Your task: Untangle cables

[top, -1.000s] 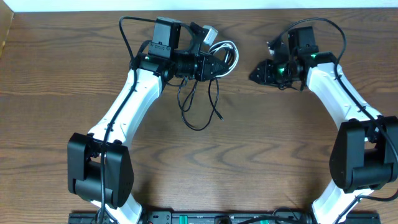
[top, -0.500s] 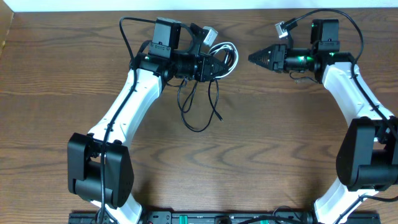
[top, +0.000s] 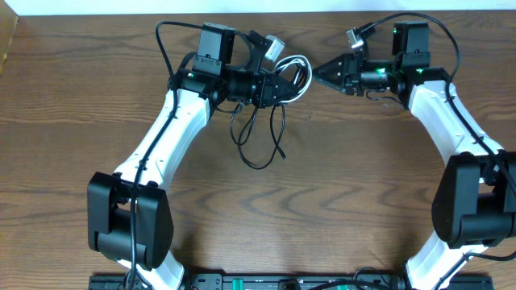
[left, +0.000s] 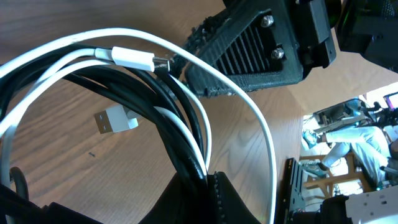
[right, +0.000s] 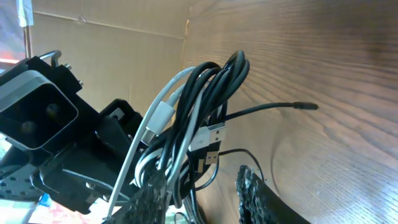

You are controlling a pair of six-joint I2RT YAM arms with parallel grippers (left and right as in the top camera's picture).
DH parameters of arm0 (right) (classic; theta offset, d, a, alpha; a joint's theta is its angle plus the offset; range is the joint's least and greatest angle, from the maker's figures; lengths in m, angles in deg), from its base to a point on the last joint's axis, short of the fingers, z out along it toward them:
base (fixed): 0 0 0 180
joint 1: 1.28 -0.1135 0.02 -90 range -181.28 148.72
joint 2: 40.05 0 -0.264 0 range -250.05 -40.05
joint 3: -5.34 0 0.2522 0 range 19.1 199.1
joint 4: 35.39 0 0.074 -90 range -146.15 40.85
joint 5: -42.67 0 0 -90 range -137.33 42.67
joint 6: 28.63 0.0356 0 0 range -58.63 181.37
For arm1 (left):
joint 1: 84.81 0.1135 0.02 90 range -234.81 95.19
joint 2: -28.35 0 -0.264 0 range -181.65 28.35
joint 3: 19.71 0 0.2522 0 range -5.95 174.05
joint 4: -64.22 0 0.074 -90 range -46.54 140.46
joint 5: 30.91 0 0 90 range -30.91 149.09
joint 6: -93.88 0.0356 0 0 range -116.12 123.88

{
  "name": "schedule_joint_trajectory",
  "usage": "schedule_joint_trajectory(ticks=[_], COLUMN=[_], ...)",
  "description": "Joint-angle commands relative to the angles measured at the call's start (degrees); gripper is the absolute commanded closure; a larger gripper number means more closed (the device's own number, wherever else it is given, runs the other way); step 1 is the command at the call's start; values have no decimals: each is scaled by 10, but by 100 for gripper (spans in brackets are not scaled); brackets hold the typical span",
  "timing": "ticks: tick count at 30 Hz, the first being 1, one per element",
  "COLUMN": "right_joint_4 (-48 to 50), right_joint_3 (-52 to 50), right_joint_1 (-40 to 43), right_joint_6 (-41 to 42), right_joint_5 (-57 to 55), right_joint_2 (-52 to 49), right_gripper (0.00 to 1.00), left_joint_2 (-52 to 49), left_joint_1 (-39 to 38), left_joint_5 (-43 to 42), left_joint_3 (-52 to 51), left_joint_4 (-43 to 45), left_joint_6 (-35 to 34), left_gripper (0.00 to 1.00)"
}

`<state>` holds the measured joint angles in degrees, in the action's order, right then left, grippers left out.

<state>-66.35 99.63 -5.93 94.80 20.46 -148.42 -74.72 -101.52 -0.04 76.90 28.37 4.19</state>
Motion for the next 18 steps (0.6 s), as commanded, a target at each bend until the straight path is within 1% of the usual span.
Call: schedule_joint_trajectory(ticks=[1,7,13,14,15,18], right_joint_4=[14,16,15,15,15,1], right_joint_3=[0,0,0,0,0,0], right_joint_1=[-11,-25,-26,-26,-26,-31], right_joint_6=[36,44,44,42,42,42], right_joint_5=[14,-3,-4,-4,-6,-30], right_joint_2=[1,1,1,1,1,1], right_gripper=[67,79,81,82,84,87], left_joint_2=[7,7,7,7,7,7], left_joint_1=[2,2,2,2,2,2], left_joint_5=[-17,-17,-17,-17,-17,-17], left_joint_3=[-3,-3,-3,-3,-3,-3], left_joint_4=[1,1,1,1,1,1], left_joint_6=[25,25,25,25,25,25], left_gripper=[92,92,92,94,92,92])
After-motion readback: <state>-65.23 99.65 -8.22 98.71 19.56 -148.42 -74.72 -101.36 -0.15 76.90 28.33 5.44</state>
